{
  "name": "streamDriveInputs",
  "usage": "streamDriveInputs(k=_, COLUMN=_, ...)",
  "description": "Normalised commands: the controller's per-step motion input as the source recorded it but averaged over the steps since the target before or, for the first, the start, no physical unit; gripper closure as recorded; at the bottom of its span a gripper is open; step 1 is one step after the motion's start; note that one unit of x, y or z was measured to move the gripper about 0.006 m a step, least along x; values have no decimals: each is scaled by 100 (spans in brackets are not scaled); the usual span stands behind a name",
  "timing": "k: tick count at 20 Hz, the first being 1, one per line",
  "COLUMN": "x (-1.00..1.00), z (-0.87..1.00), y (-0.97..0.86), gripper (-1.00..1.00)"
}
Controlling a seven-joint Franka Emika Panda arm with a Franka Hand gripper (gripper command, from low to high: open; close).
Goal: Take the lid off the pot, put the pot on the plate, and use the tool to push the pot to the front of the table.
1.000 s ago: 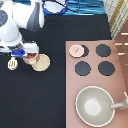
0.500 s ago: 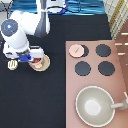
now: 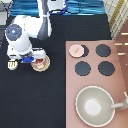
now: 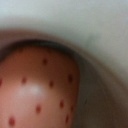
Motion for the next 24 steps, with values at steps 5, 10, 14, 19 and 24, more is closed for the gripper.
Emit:
streamDriveInputs(k=5, x=-1, z=-14, y=30, gripper=100)
streamDriveInputs(k=10, x=-8, z=-17, y=18, gripper=100)
streamDriveInputs(k=14, x=-34, z=35, y=-5, gripper=-100)
streamDriveInputs(k=19, x=-64, z=74, y=-41, gripper=-100)
streamDriveInputs(k=24, x=-72, z=74, y=-47, gripper=-100)
